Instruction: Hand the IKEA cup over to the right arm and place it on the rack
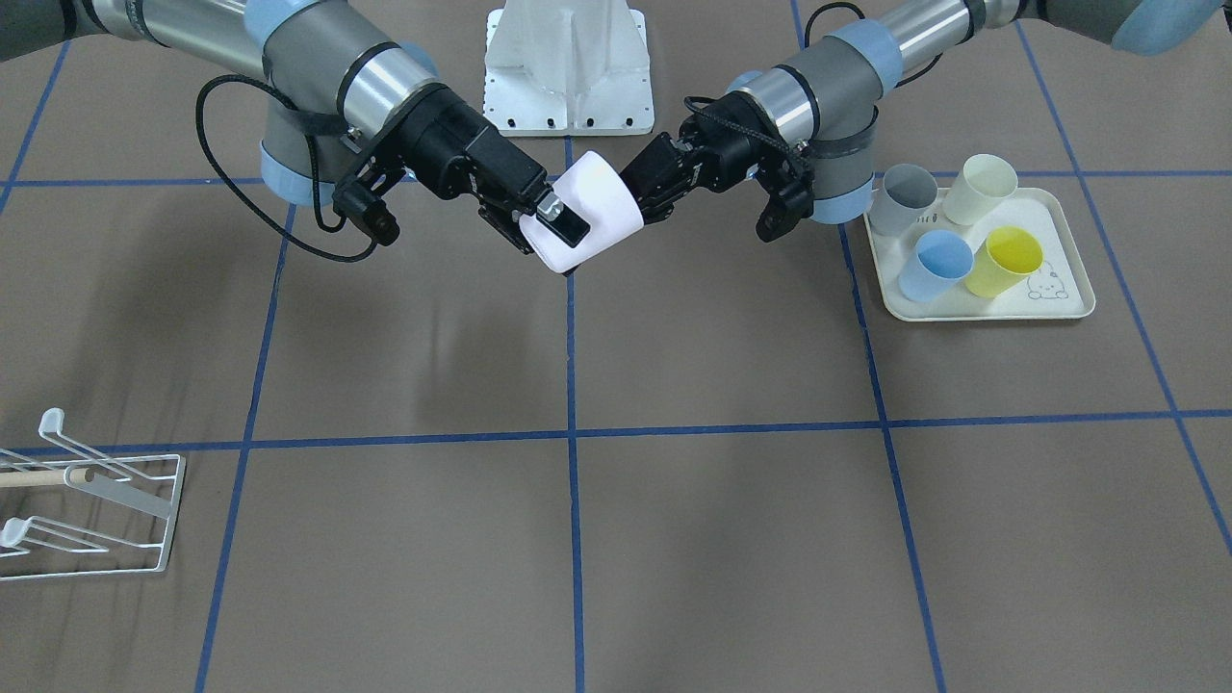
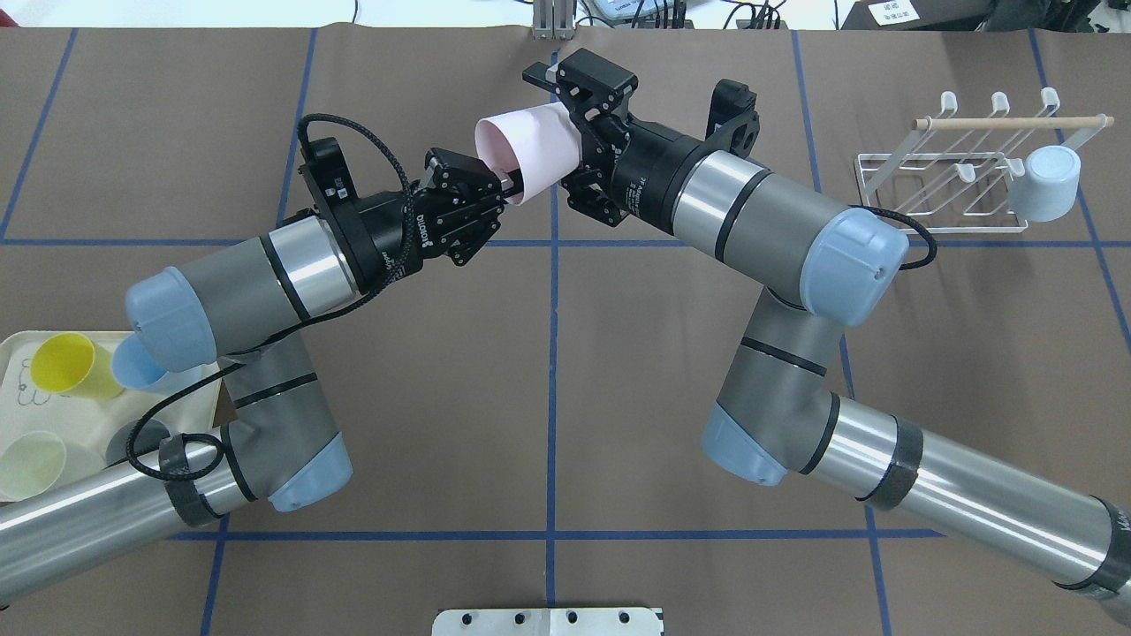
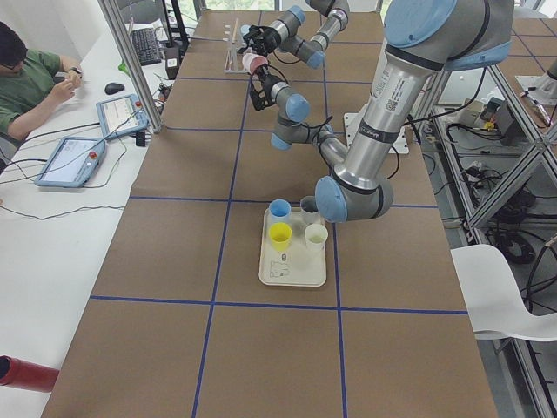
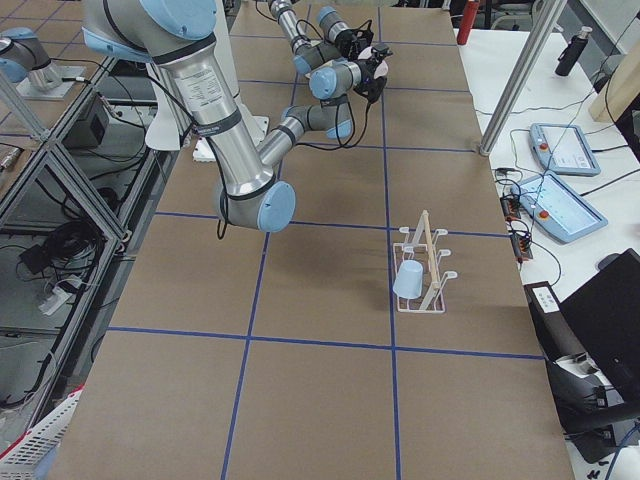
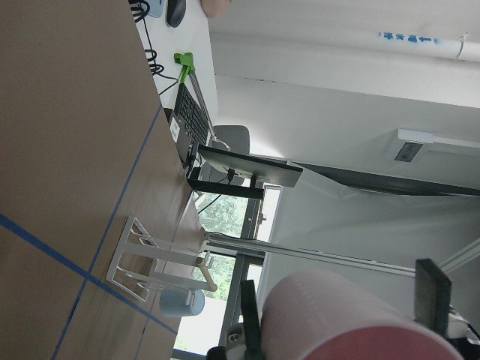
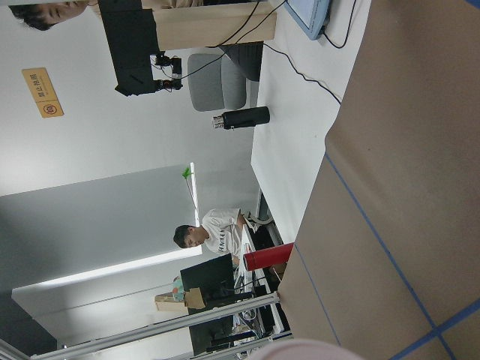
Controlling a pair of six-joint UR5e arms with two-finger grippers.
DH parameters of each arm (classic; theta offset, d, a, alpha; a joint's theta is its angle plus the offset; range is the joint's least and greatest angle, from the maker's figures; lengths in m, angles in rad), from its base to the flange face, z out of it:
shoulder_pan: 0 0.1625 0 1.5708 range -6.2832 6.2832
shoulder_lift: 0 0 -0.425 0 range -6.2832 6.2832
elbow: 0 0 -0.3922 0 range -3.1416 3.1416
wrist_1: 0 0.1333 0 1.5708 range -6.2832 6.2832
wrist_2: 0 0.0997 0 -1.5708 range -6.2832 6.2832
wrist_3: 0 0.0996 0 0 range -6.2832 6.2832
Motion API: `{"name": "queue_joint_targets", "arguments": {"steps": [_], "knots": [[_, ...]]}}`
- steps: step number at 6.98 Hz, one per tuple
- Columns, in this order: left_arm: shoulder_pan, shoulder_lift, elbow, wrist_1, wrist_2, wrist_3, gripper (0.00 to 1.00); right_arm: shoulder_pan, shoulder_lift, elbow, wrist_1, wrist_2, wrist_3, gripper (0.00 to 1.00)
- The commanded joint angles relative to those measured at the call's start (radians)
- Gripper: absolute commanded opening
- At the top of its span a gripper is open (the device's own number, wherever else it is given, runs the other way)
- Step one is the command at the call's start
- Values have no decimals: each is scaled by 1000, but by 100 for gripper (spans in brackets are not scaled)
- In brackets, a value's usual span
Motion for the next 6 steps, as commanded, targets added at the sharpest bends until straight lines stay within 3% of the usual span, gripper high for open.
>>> {"name": "queue_joint_targets", "arguments": {"steps": [1,6], "knots": [[-2,-2,-6,11,-2,-4,99,2,-7,0,2,1,-1,0],[-8,13,-3,10,-3,4,100,40,-10,-1,11,3,-3,0]]}}
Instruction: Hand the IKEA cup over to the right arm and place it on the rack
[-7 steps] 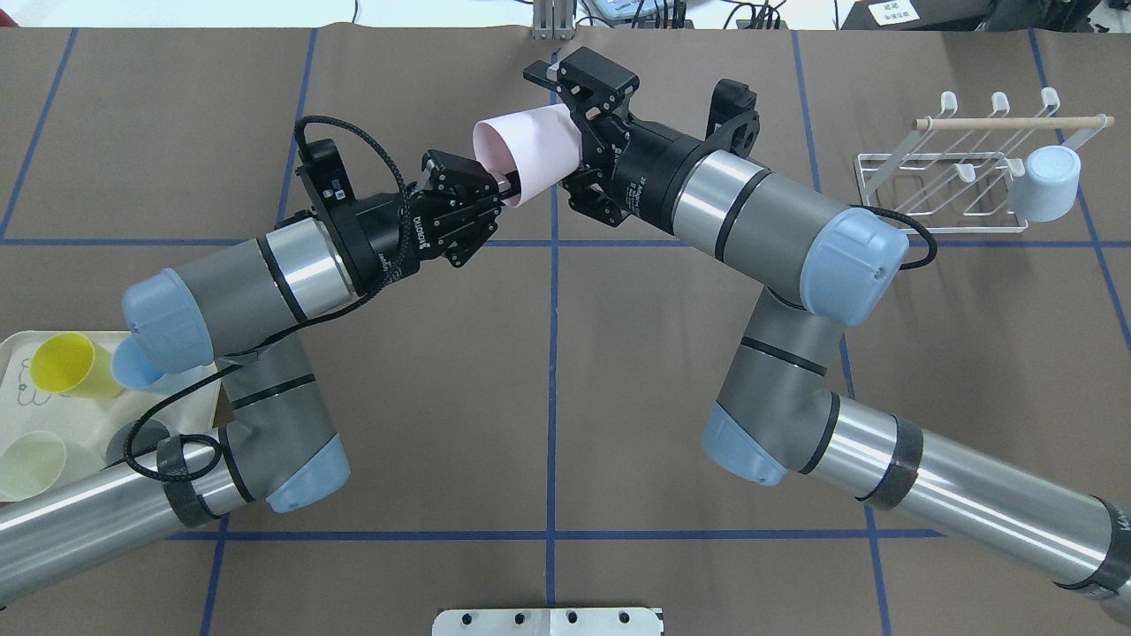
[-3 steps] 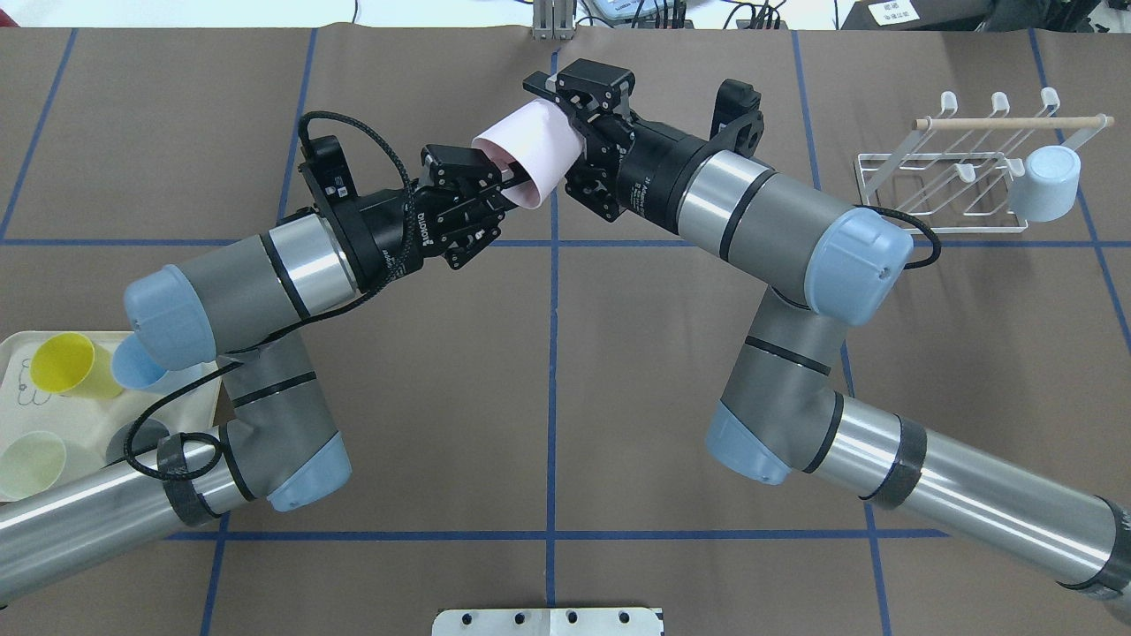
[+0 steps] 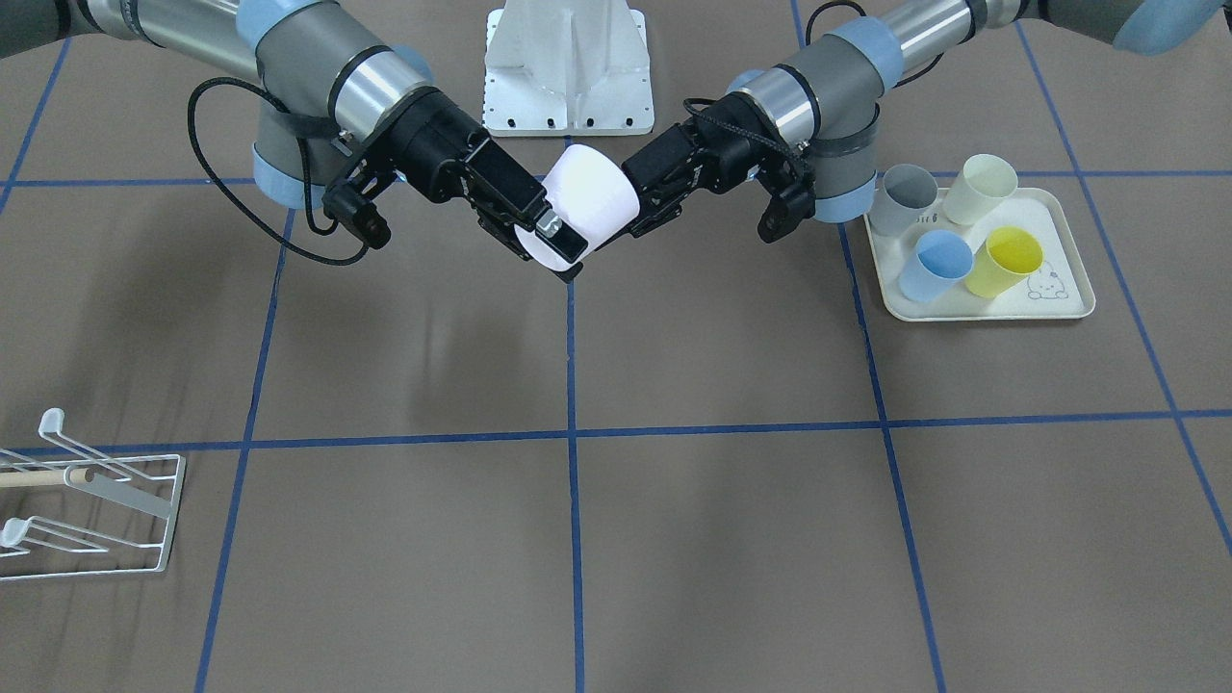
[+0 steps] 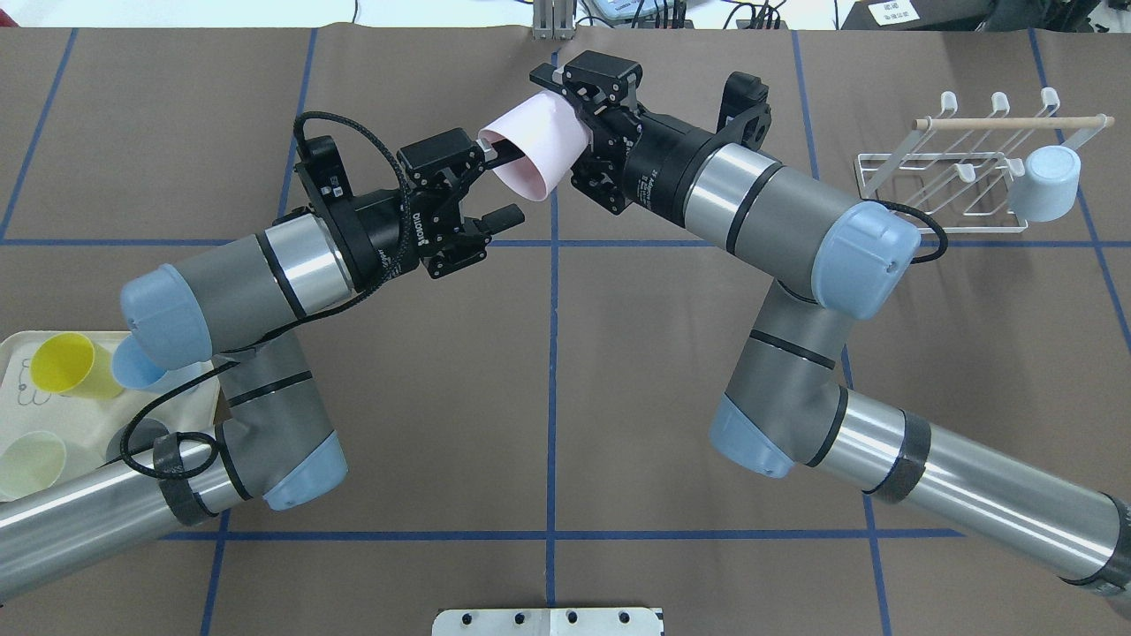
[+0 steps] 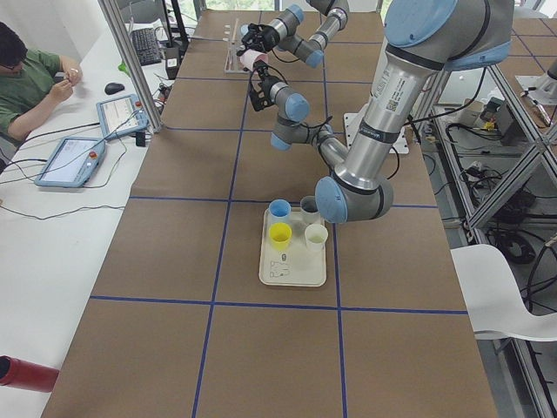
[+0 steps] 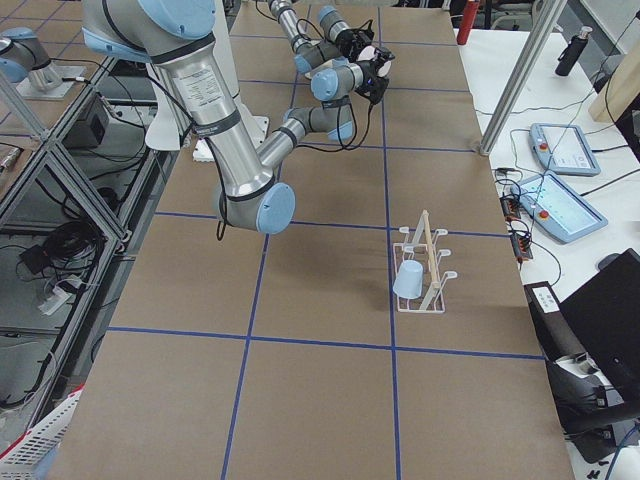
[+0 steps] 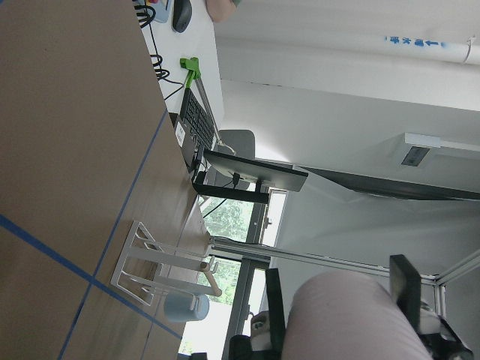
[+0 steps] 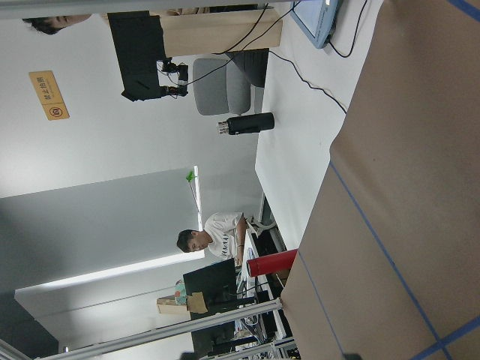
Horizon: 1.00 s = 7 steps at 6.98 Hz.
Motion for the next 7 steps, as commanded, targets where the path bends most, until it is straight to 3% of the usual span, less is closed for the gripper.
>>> {"name": "queue_joint_targets", "arguments": {"steps": [1,4,5,7], "knots": [[-3,3,1,-3,-2,3,100,41,-2,-9,-1,-2,2,0],[-7,29,0,-8,-3,12,100,157,-31,-84,-7,3,-15,0],[-10,29,1,3,-3,14,100,195,-40,-107,-36,3,-99,0],[-45,69,4,36,-8,71,100,231,-45,-54,-274,-6,-428,0]]}}
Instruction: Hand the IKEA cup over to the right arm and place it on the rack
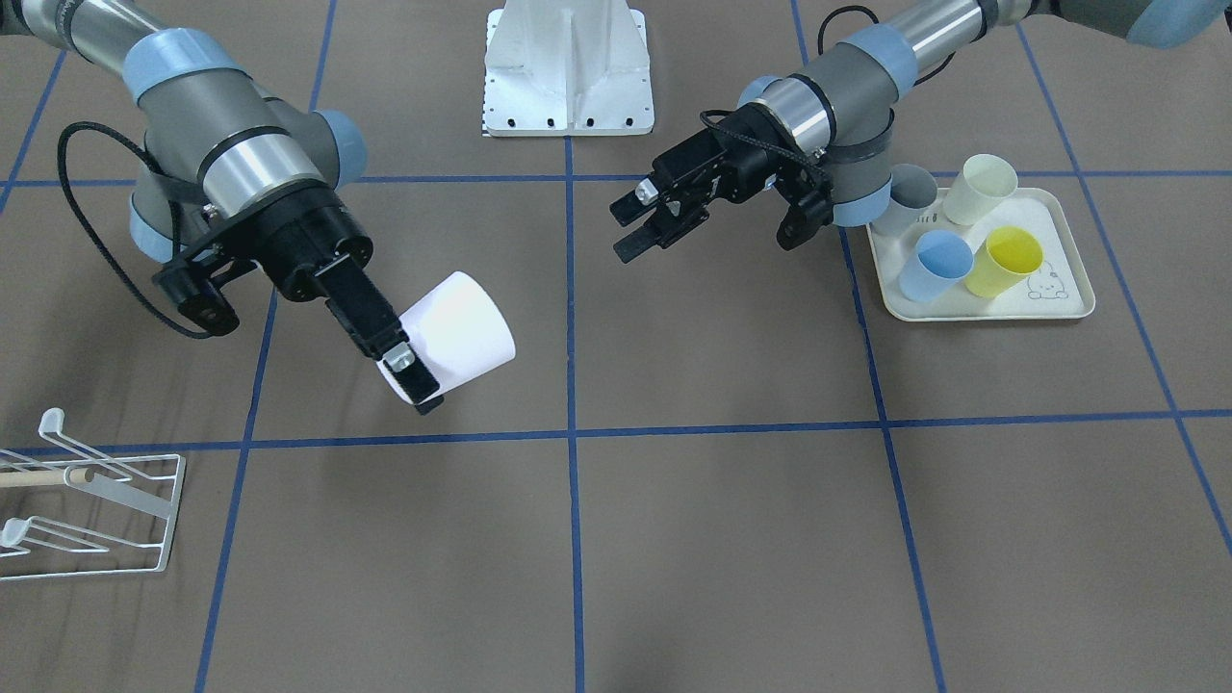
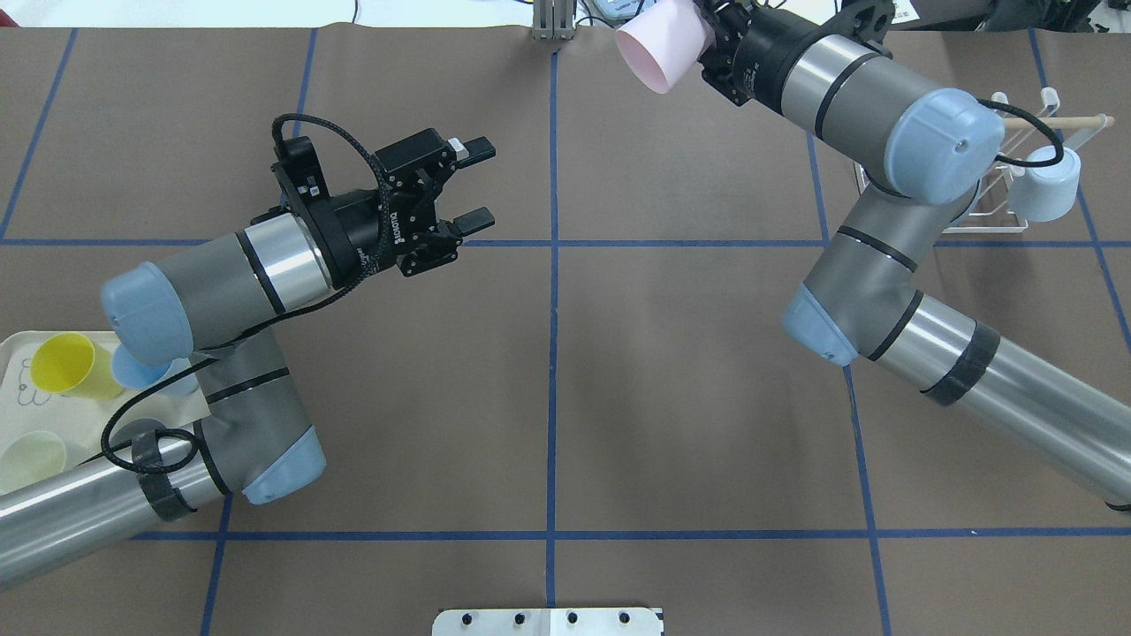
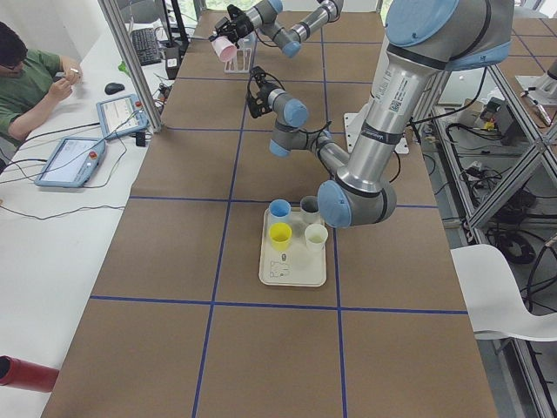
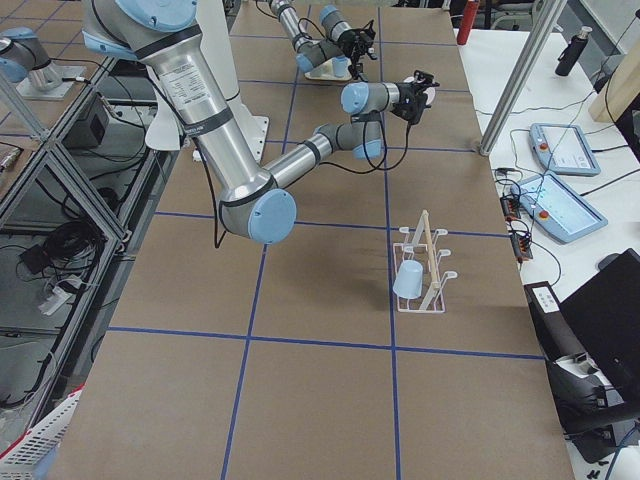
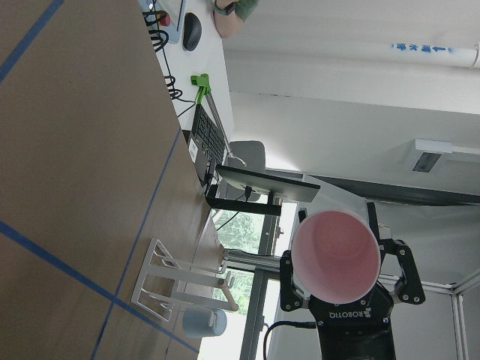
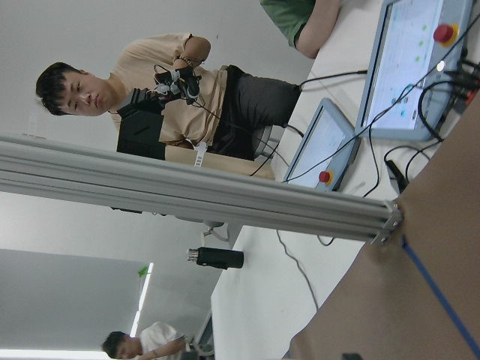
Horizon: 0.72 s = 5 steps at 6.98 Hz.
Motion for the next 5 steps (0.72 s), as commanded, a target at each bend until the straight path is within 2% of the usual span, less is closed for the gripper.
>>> {"name": "queue_joint_targets", "arguments": {"steps": [1,2,3,4,5], "knots": [[-21,48,-8,50,-2,159,100,36,-38,99,-241,-26,-268,0],[-35,91,-38,112,-3,276,100,36,-70,177,-337,-70,-351,0],[-52,143,-131,266,-25,371,100,36,-98,270,-468,-118,-415,0],[-92,186,-235,441,-84,436,100,36,-112,344,-600,-152,-471,0],[-153,223,-302,576,-170,479,100,36,-135,378,-676,-196,-529,0]]}}
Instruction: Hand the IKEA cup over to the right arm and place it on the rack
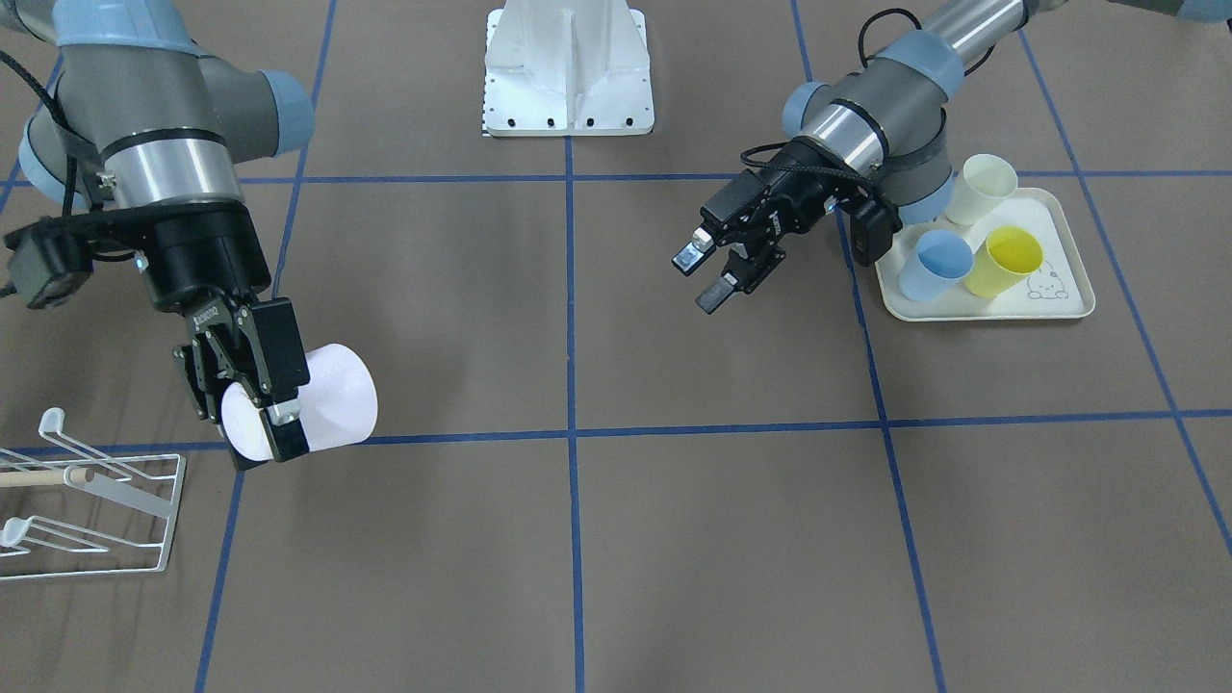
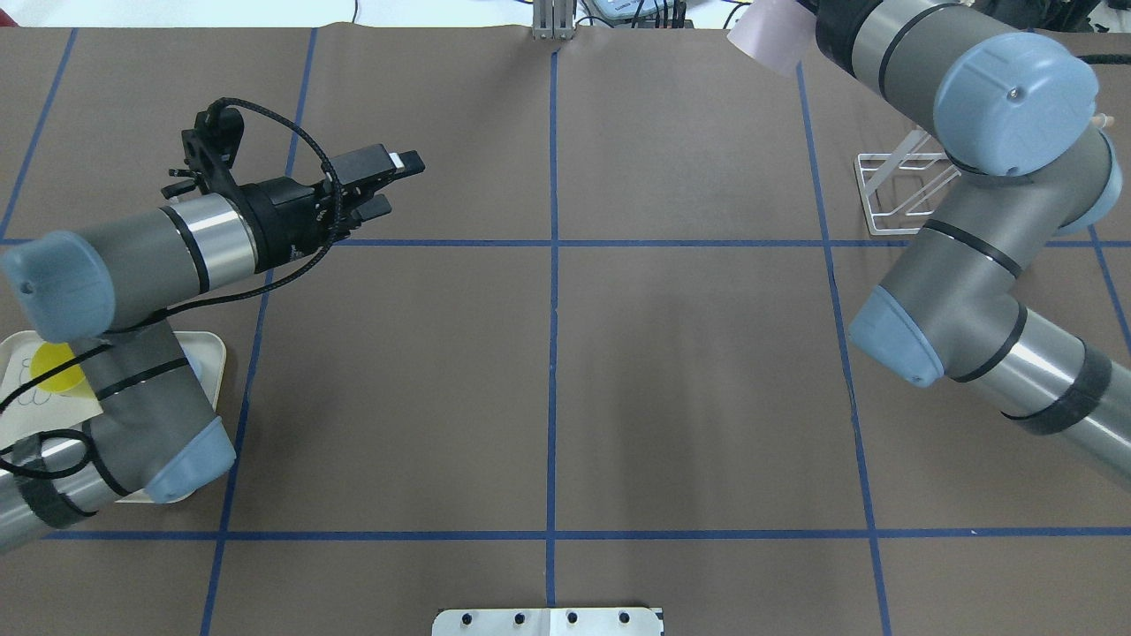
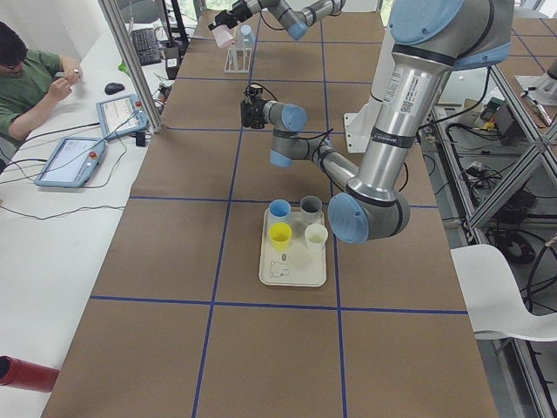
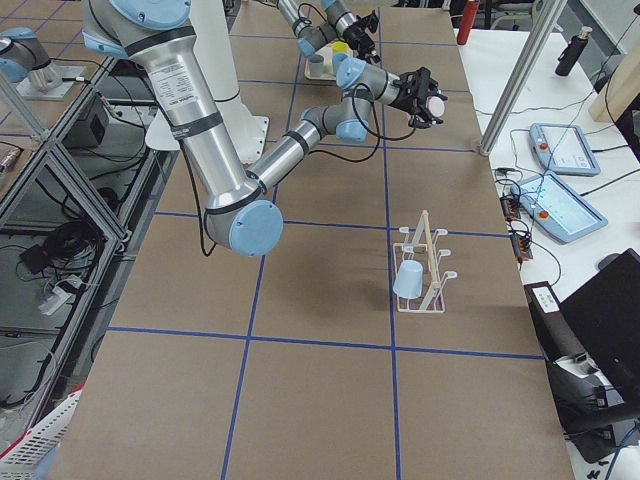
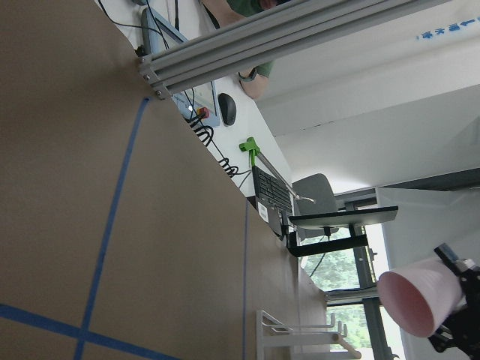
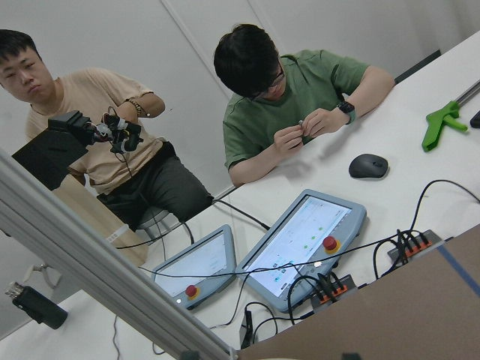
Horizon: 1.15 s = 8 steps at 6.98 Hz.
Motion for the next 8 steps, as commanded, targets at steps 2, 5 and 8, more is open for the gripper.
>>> {"name": "queue_joint_targets", "arguments": {"steps": [2,5,8], "knots": [[-142,107,-101,222,-176,150,100,0,-145,67,-122,-154,-195,0],[-205,196,-104,225,-254,282,100,-3,-337,117,-118,-369,-365,0],[-205,198,-109,225,-251,279,100,-64,-420,67,-4,-503,-250,0]]}}
